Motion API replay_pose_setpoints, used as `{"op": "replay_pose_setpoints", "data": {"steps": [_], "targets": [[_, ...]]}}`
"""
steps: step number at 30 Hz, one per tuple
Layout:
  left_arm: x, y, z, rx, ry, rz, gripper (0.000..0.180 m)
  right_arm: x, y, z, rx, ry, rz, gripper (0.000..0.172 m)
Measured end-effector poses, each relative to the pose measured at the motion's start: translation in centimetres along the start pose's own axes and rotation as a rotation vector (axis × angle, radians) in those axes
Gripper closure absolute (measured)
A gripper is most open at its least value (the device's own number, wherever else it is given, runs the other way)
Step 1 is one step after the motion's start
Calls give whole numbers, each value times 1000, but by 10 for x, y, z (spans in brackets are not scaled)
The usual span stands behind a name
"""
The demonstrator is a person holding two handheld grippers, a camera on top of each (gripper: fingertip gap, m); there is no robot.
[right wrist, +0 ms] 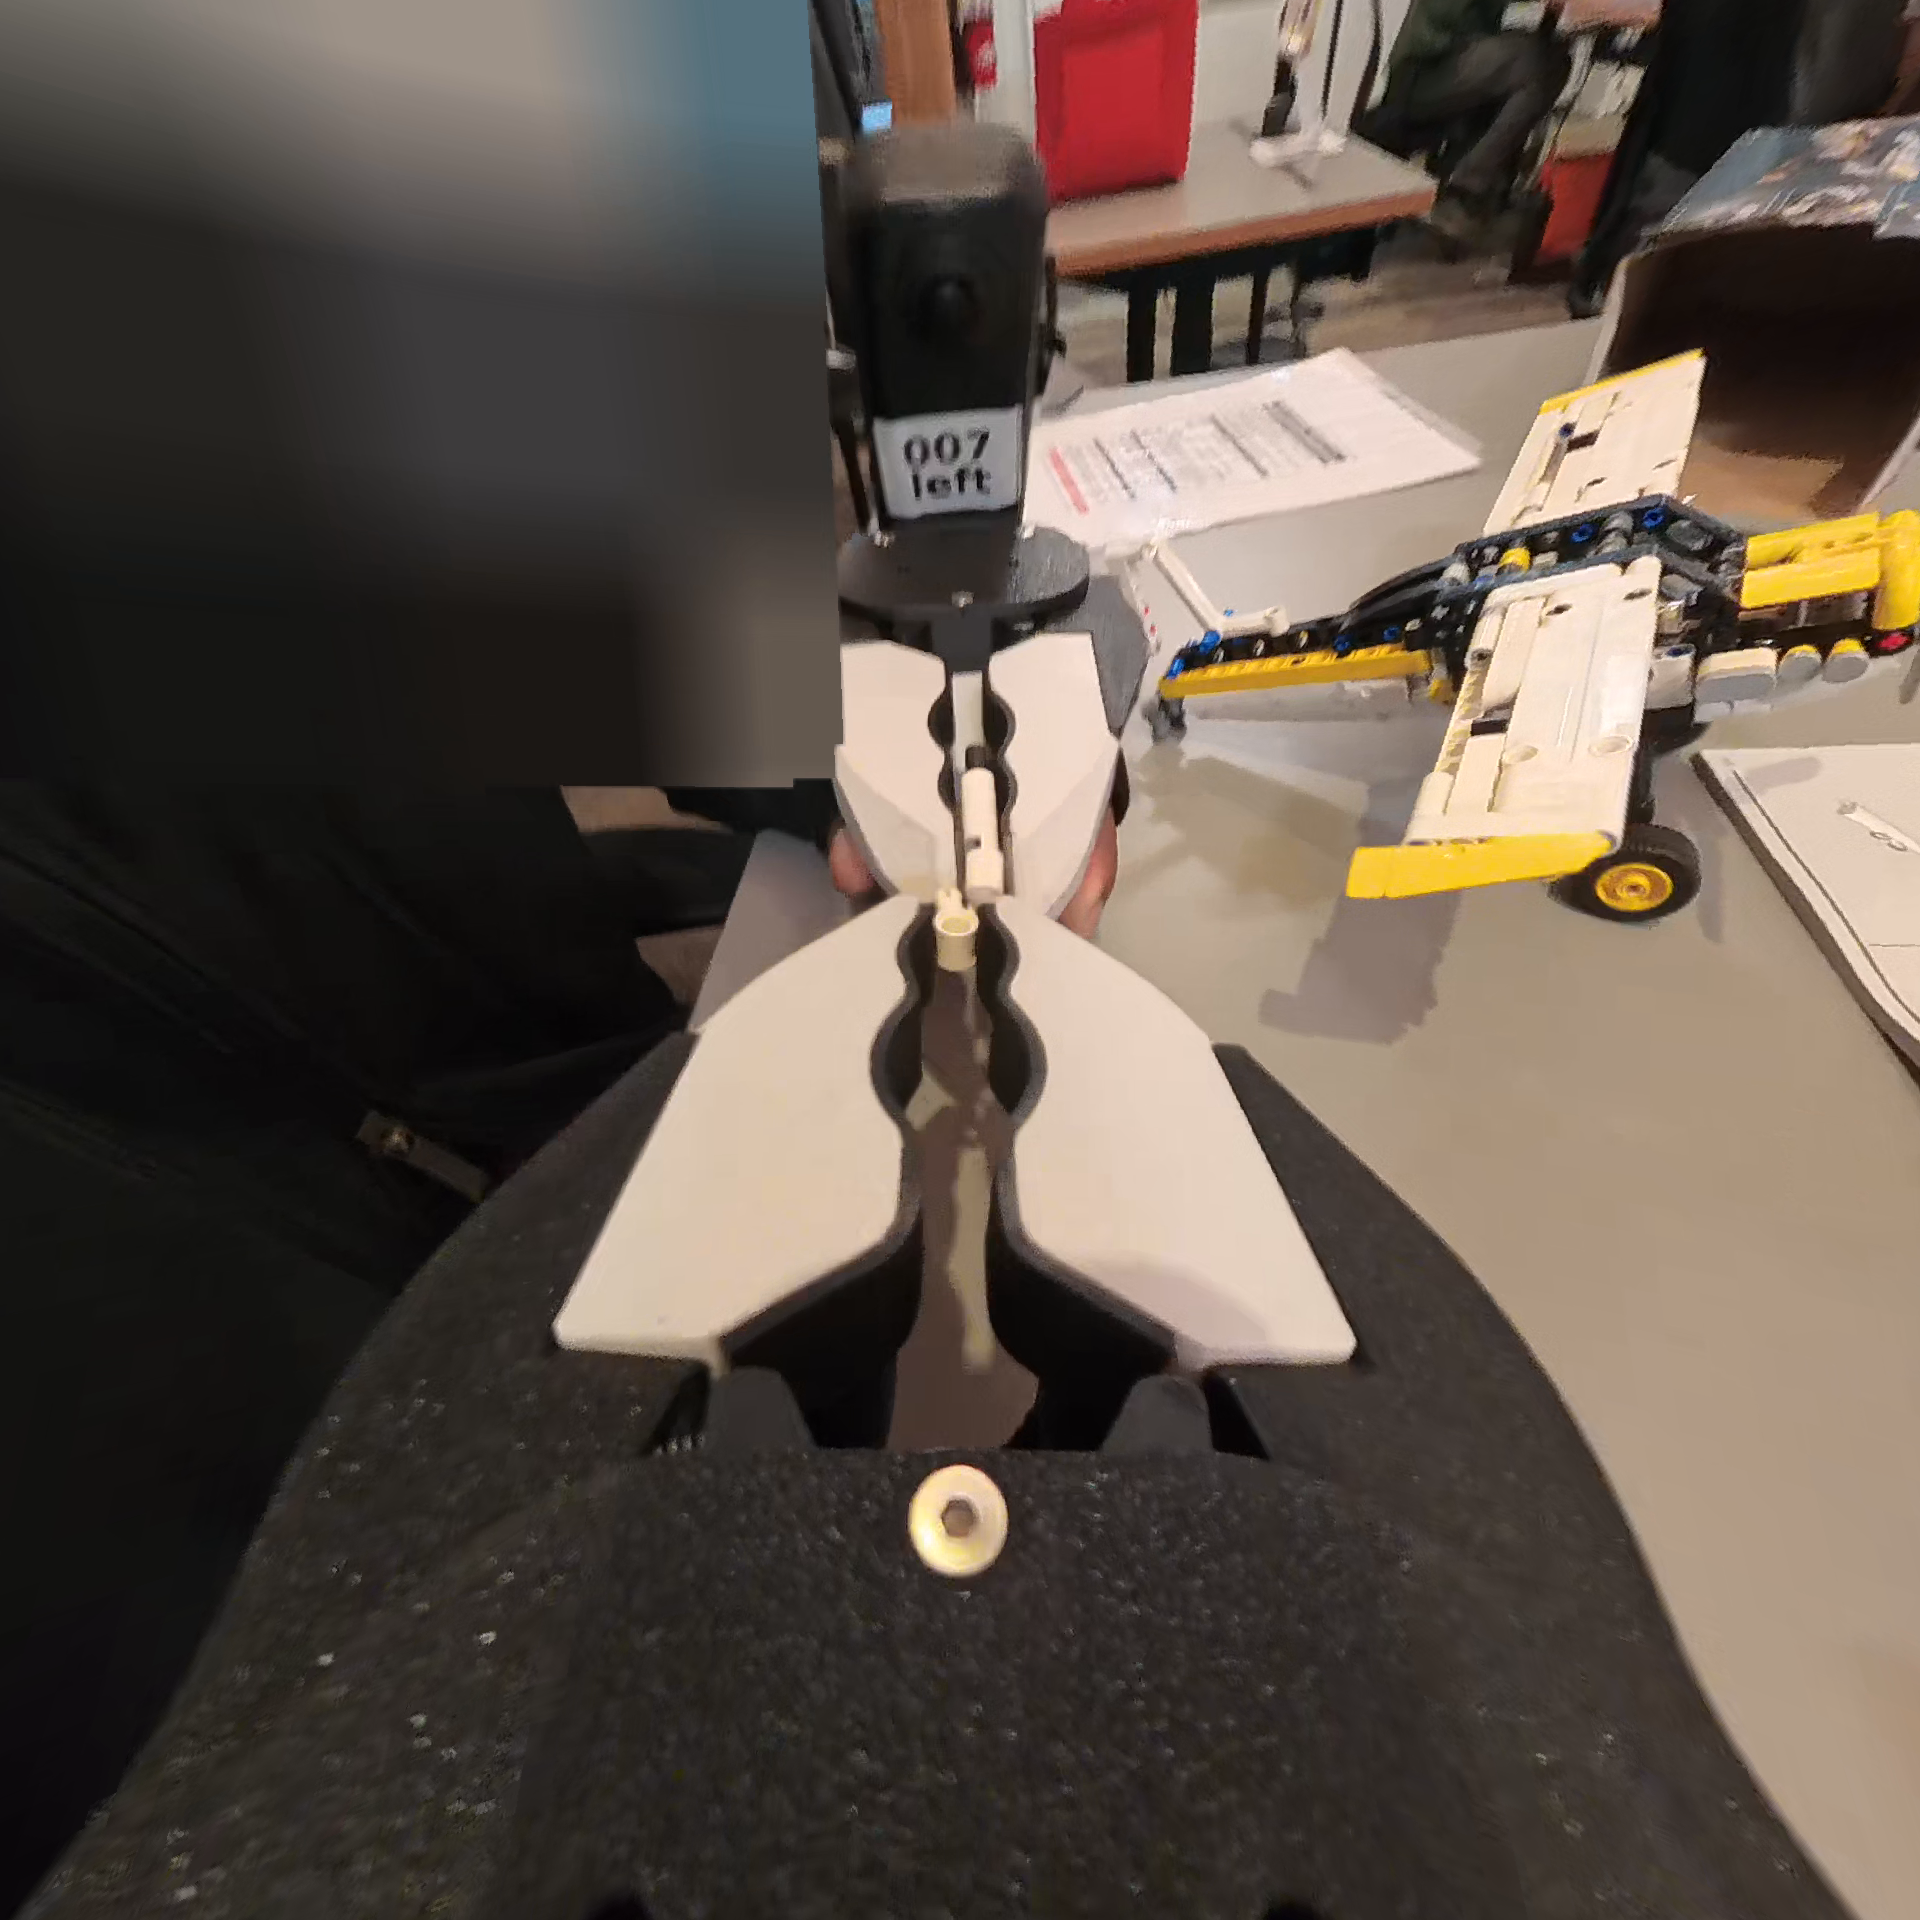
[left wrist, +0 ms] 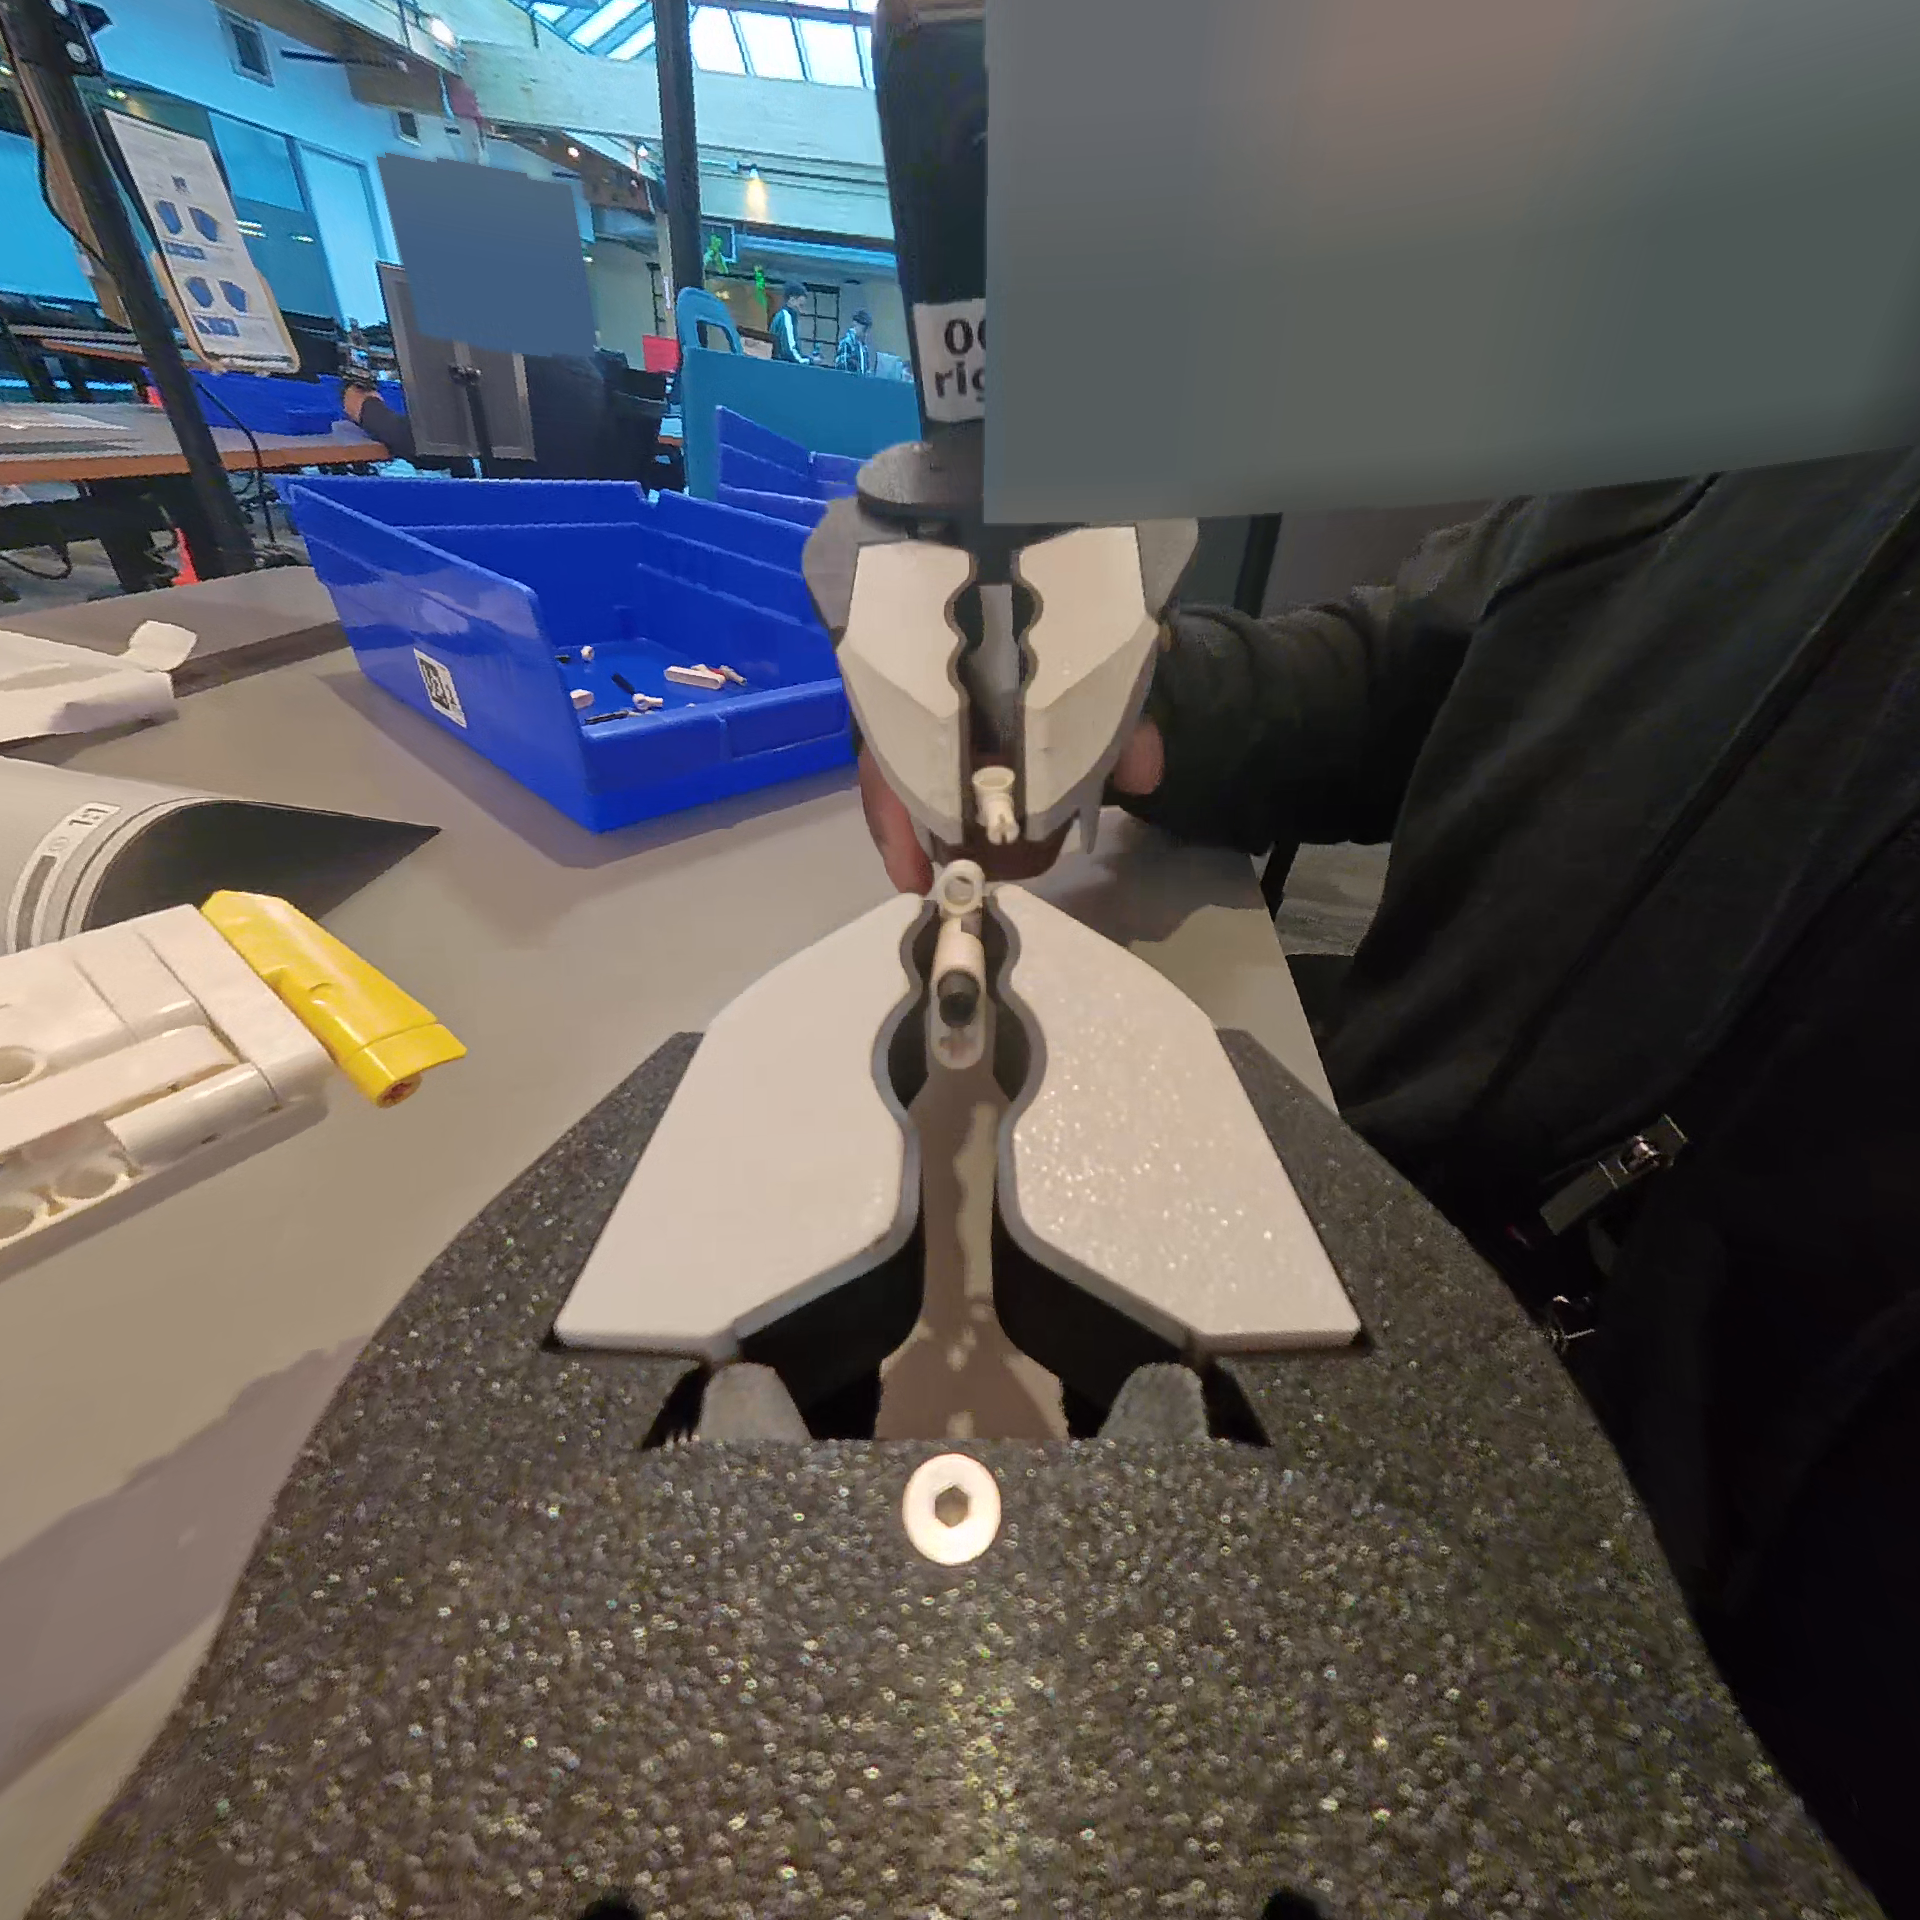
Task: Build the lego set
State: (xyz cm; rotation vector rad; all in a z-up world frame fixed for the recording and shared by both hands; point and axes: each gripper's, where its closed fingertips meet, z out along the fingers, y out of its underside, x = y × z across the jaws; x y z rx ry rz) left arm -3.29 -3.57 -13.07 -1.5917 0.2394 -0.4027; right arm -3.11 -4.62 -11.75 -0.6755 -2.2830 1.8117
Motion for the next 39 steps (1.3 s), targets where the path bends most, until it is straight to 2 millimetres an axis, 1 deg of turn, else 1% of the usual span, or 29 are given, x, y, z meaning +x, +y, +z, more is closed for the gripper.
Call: {"op": "replay_pose_setpoints", "data": {"steps": [4, 7, 11, 23, 28, 35, 39], "targets": [[-1, 1, 1, -6, -20, 15, 173, 3, -2, 4, 107, -2, 90, 165], [0, 0, 3, -1, -26, 16, 173, 4, -4, 5, 149, 6, 108, 165], [2, 5, 7, -38, -42, 58, 173, 2, -7, 7, 201, 7, 119, 165], [6, 10, 9, -77, -74, 144, 173, -6, -2, 18, 197, 10, 57, 164], [6, 7, 7, -58, -71, 135, 173, -4, -2, 15, 214, 47, 16, 164], [6, 7, 6, -53, -72, 138, 173, -2, 0, 11, 231, 51, 33, 164], [3, 2, 2, -17, -84, 118, 173, 1, 2, 8, 230, 54, 47, 164]]}}
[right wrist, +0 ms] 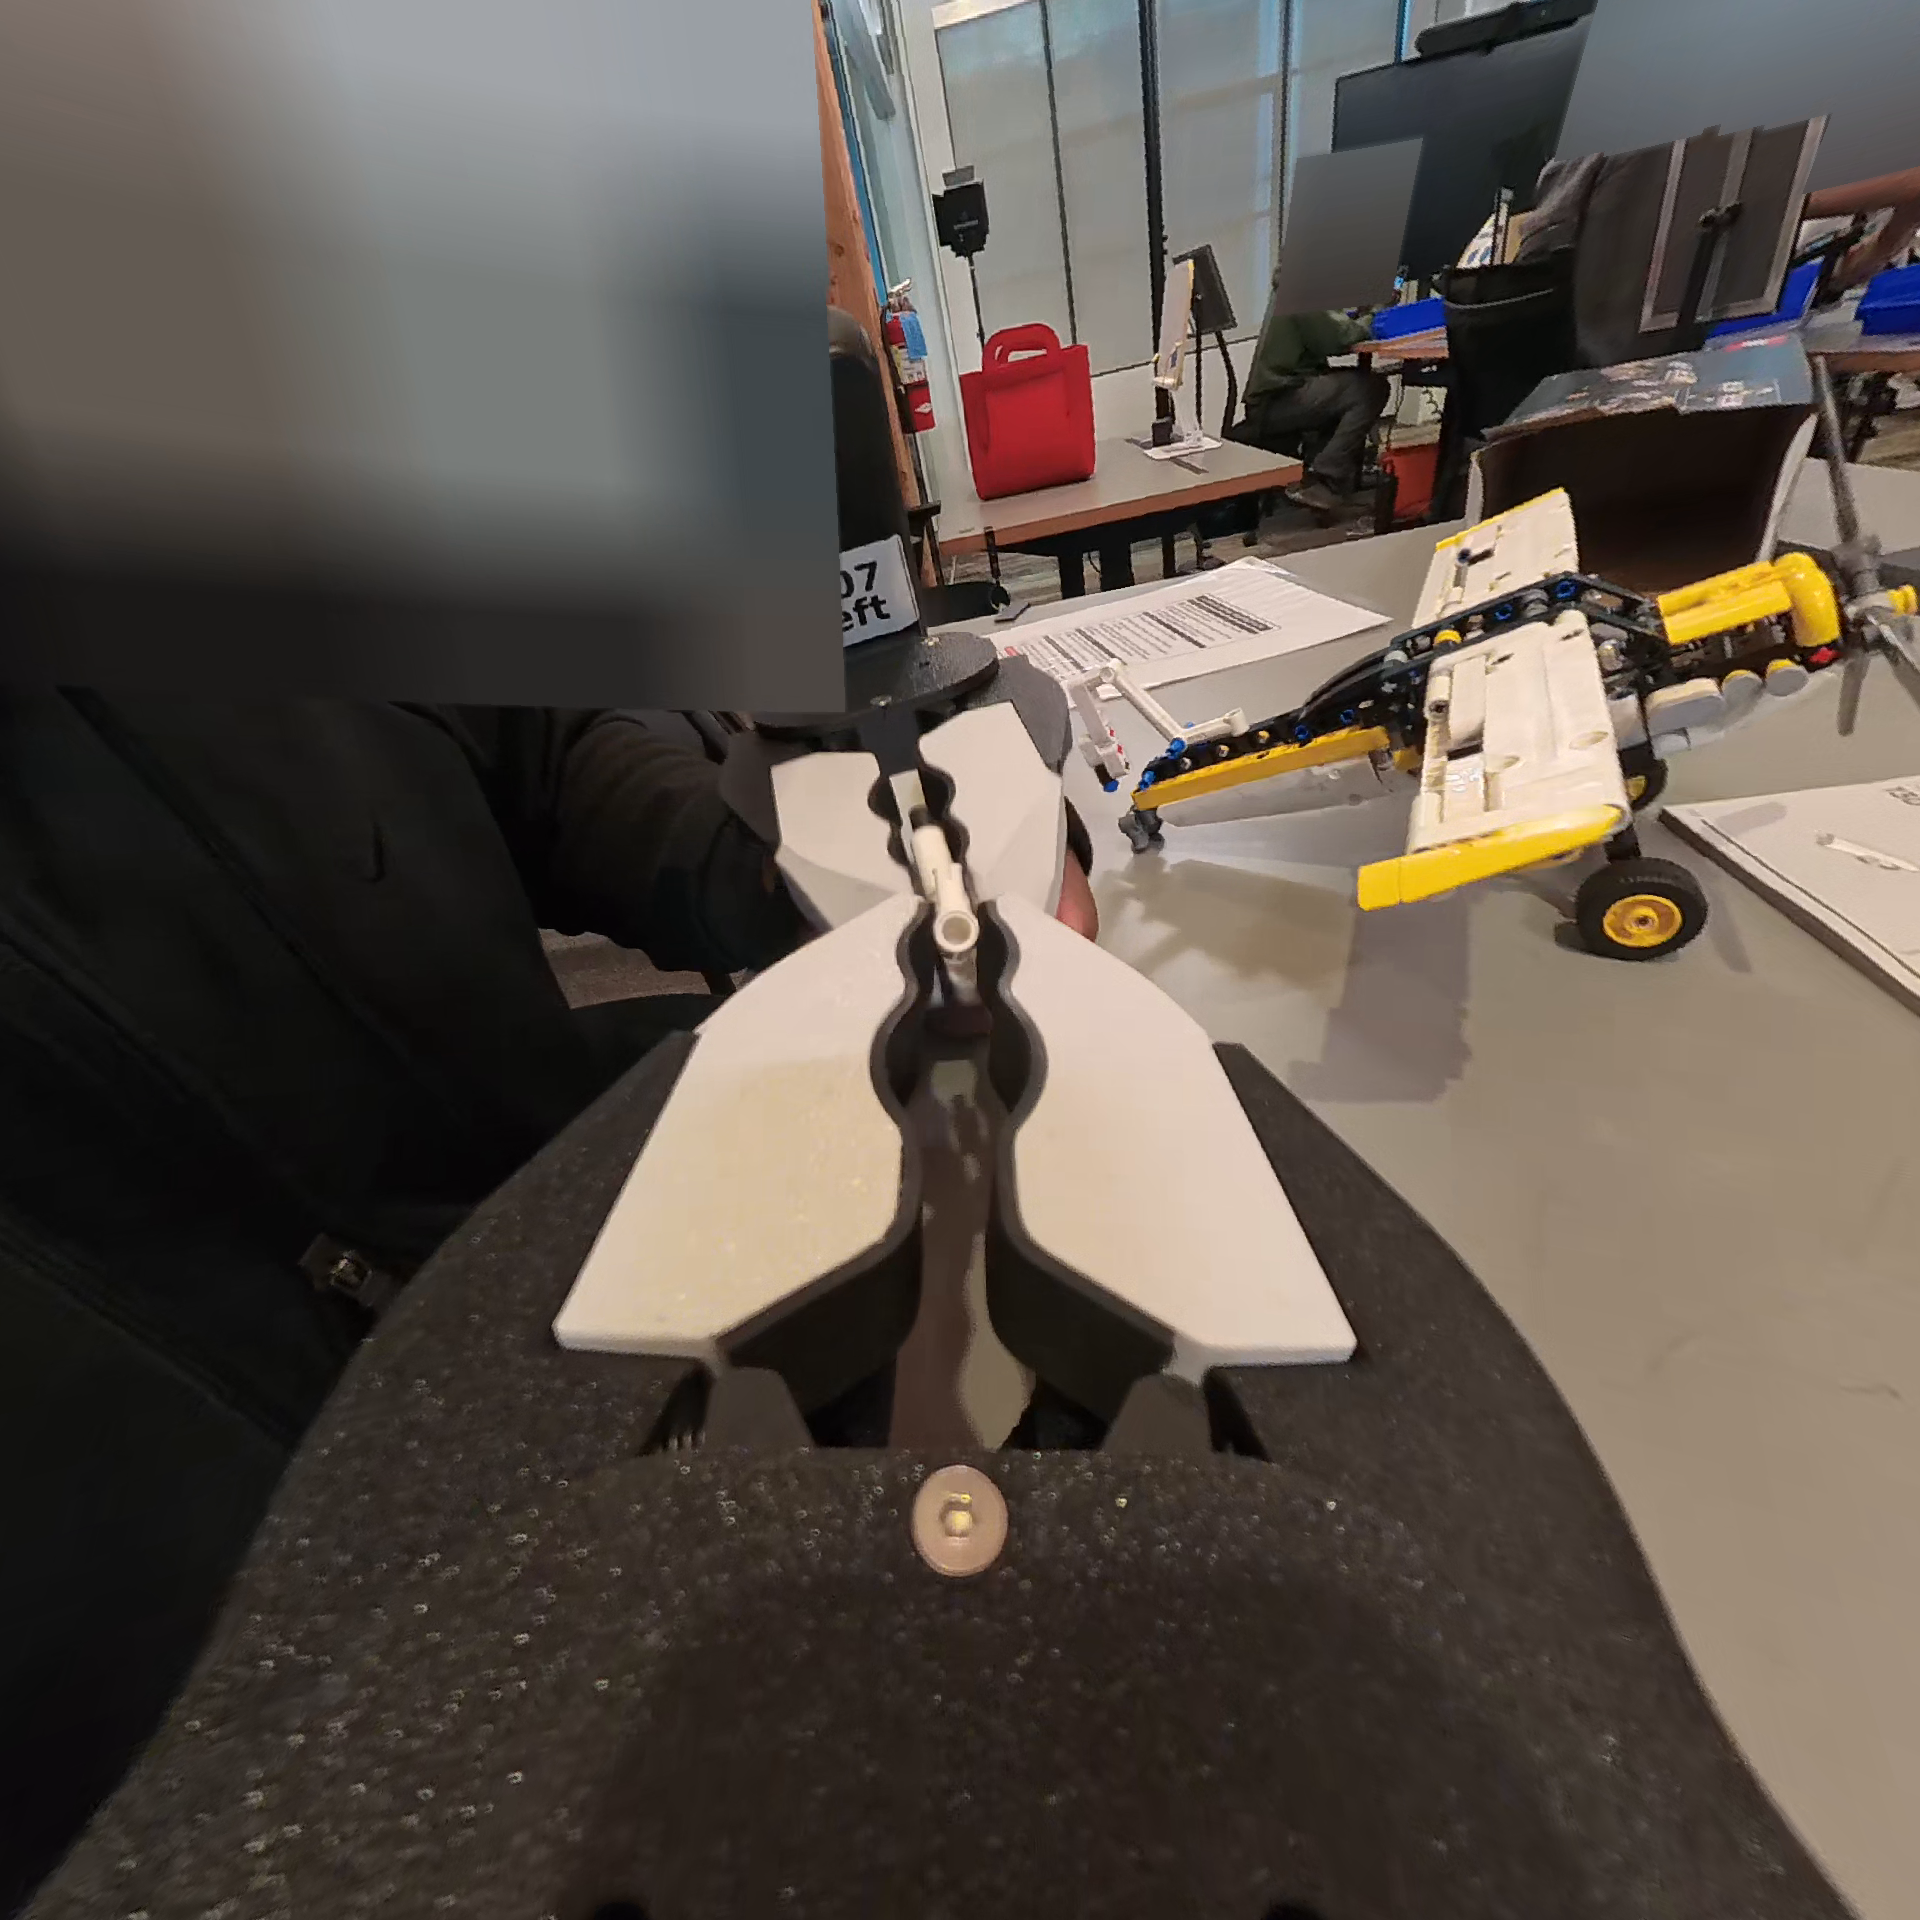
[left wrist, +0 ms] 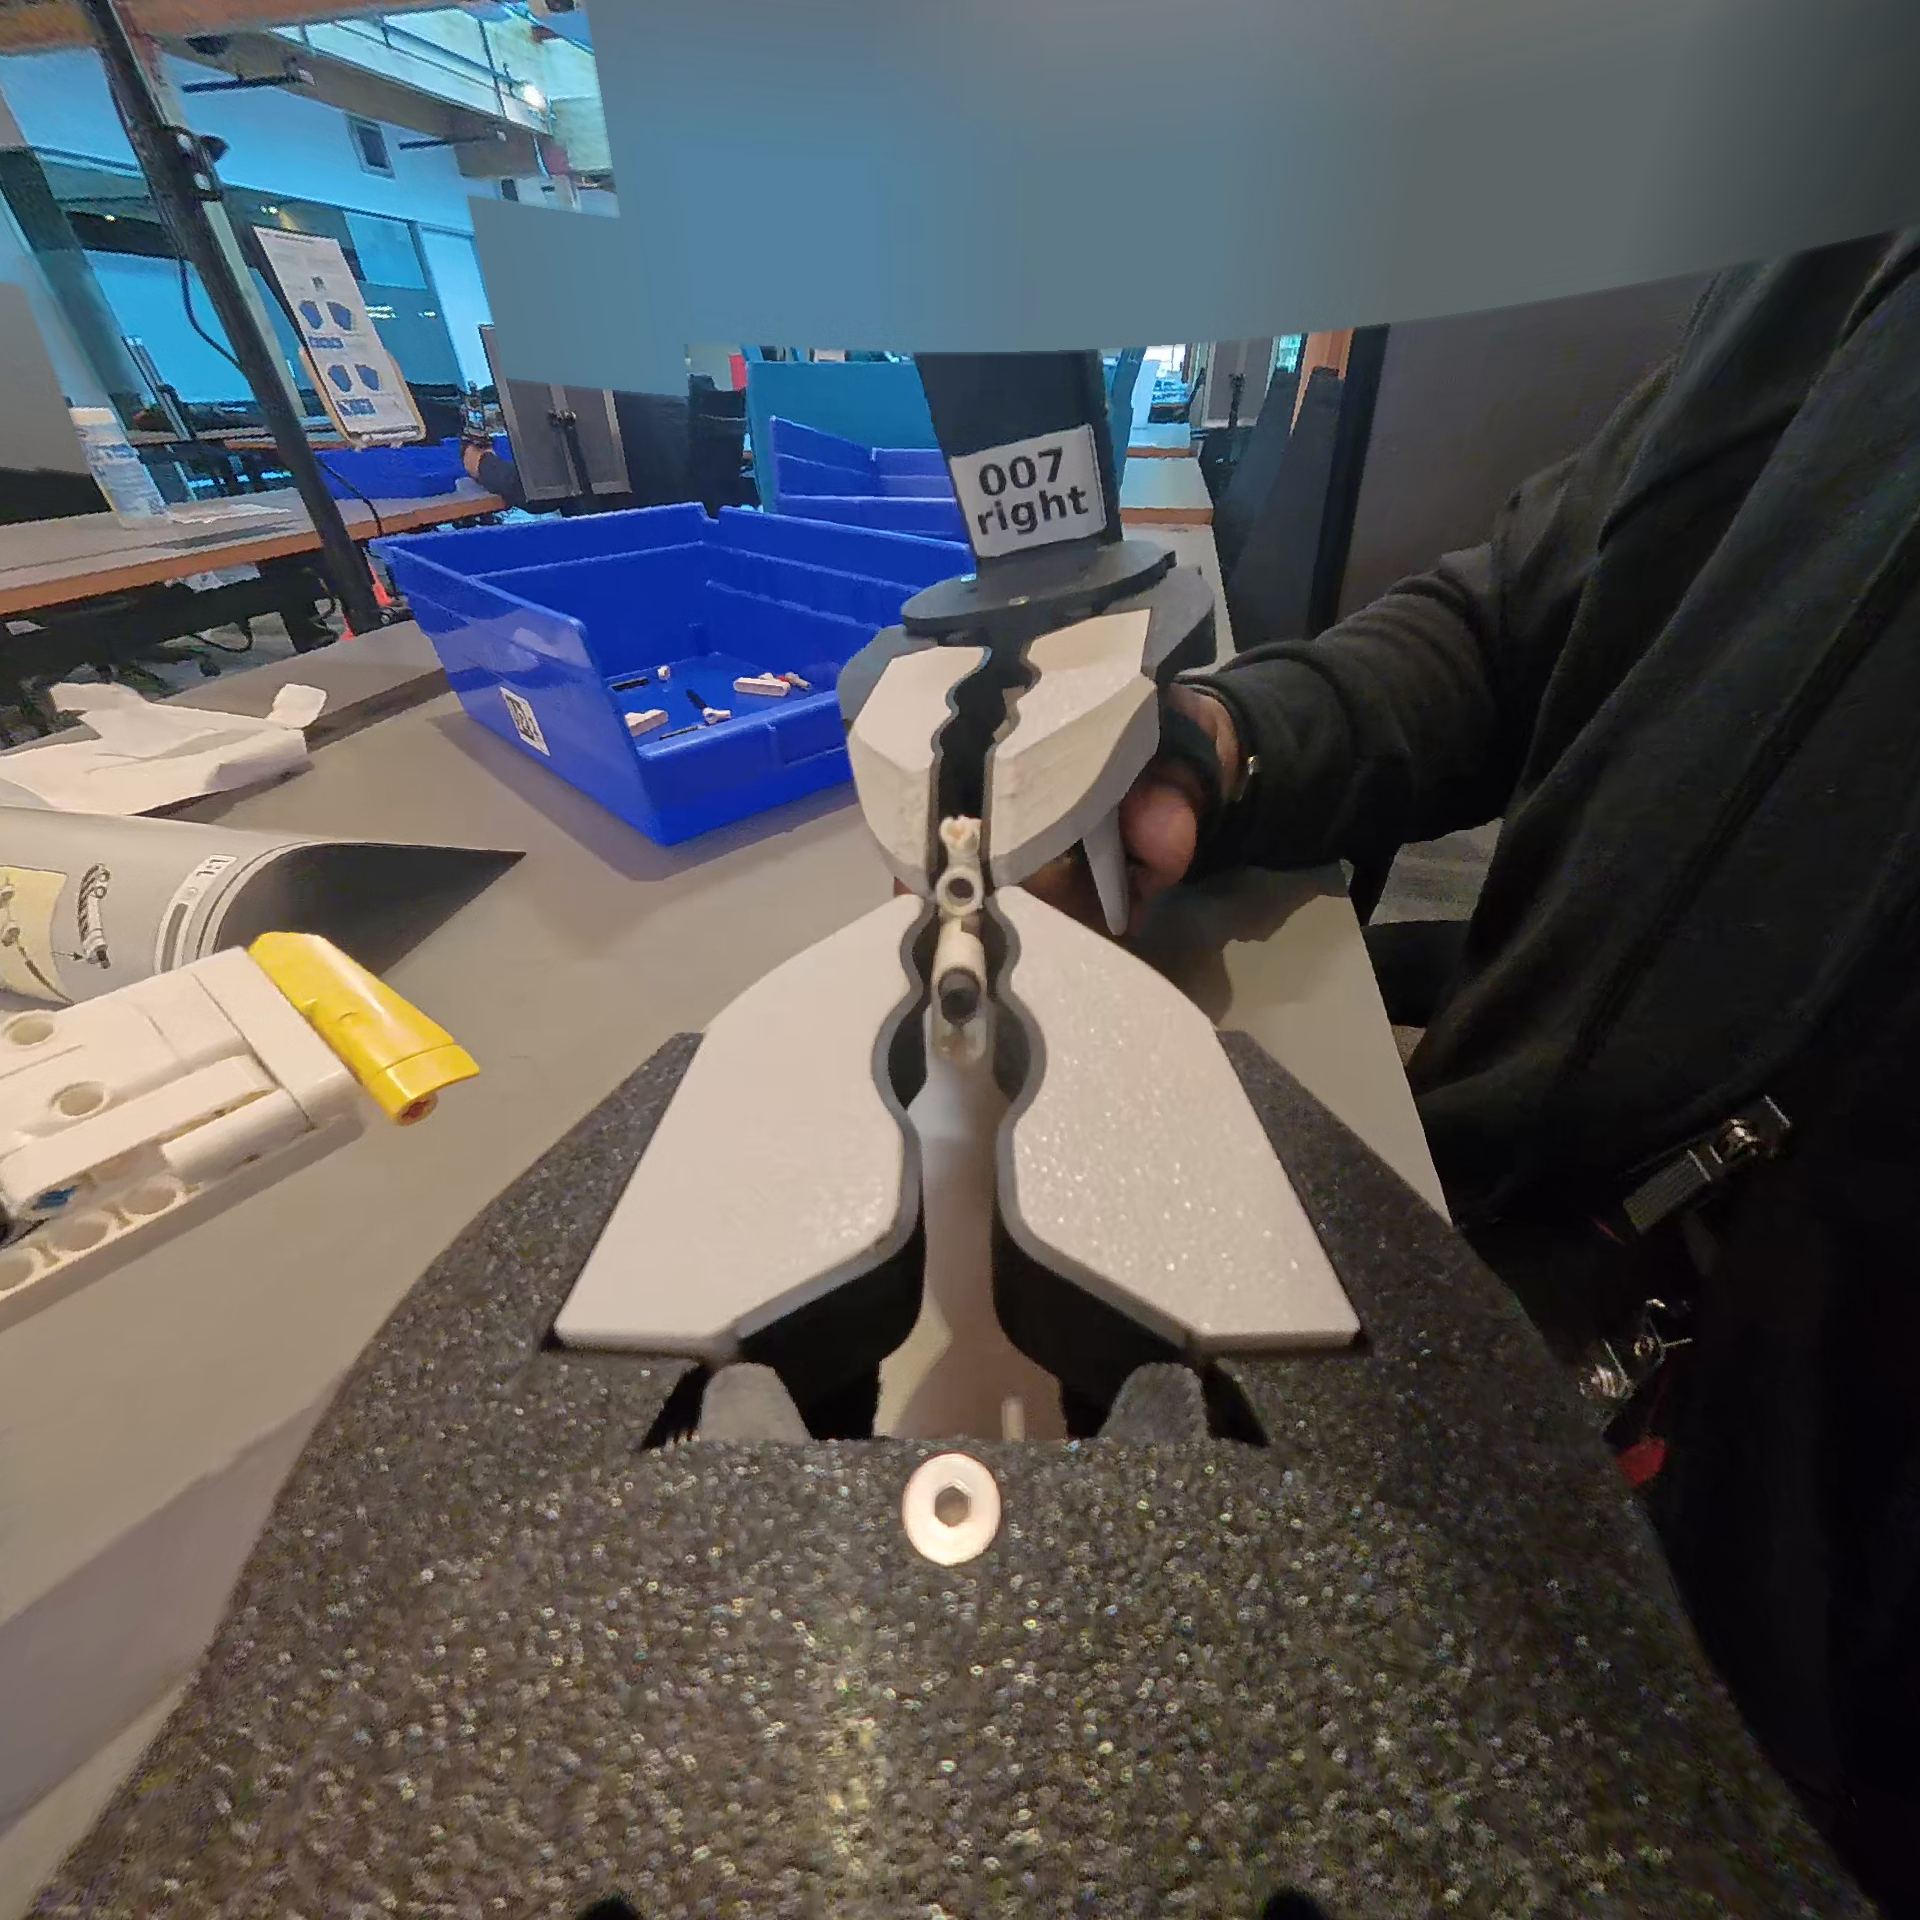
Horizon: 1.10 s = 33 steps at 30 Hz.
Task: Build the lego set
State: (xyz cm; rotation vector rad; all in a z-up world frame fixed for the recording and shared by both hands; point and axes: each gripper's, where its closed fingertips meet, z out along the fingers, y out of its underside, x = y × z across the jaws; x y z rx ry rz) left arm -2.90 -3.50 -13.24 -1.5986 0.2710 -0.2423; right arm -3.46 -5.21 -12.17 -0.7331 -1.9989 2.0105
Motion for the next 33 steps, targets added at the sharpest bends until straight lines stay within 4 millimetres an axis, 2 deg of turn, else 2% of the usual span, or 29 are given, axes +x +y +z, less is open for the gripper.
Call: {"op": "replay_pose_setpoints", "data": {"steps": [7, 11, 17, 20, 27, 33], "targets": [[1, 1, 0, -9, 6, 10, 173, 0, 2, -2, -15, 4, -19, 164], [-2, -6, -4, 35, -4, -6, 173, 3, 1, -6, -18, 22, -29, 164], [-3, -6, -6, 41, 10, -22, 173, 8, 10, -8, -41, 45, -43, 164], [-3, -1, -3, 11, 24, -53, 173, 11, 19, -8, -96, 88, -120, 164], [-12, 10, 3, -73, -17, -131, 173, 19, 33, -9, -228, 259, -424, 164], [-15, 22, 5, -160, -55, -209, 173, 23, 35, -11, -271, 329, -538, 164]]}}
